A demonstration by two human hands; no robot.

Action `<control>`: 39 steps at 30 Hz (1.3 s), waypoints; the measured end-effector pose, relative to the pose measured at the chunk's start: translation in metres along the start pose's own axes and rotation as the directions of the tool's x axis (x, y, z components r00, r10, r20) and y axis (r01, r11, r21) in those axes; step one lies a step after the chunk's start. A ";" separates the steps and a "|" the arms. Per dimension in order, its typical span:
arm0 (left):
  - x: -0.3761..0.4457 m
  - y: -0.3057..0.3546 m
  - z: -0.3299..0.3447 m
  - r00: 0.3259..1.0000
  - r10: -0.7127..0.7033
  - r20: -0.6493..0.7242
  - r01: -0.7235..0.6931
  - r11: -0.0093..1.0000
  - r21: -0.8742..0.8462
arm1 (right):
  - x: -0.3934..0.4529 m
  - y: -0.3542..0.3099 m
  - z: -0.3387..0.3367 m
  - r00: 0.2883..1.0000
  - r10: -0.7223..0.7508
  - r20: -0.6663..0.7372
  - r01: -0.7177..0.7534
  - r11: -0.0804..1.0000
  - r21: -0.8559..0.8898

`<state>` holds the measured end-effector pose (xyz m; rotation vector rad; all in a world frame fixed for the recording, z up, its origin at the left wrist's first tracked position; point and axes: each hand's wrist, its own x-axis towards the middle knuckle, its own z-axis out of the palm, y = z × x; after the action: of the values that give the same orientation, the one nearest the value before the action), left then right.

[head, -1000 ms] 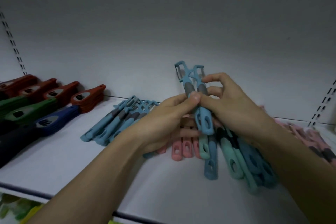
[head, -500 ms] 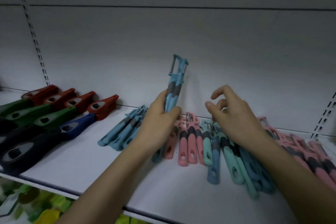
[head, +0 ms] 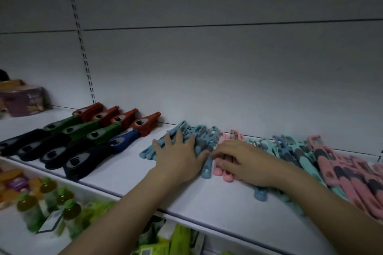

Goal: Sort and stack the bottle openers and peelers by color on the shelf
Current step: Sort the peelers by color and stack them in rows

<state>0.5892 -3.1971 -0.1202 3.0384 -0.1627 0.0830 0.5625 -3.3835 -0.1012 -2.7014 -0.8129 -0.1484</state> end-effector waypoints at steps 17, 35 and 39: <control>0.001 0.006 -0.001 0.985 0.085 -0.152 -0.078 0.996 0.047 | -0.010 0.022 -0.040 0.915 0.330 -0.234 -0.304 0.942 0.142; -0.019 0.068 0.028 0.852 0.426 -0.305 -0.523 0.726 -0.447 | -0.014 -0.003 -0.037 0.839 0.535 0.094 -0.496 0.825 -0.270; -0.021 0.067 0.027 0.849 0.426 -0.312 -0.526 0.728 -0.440 | -0.019 0.005 -0.039 0.818 0.550 0.170 -0.561 0.828 0.019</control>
<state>0.5627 -3.2645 -0.1421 2.3610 -0.8164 0.3135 0.5497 -3.4101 -0.0692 -2.7799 -0.0278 0.2284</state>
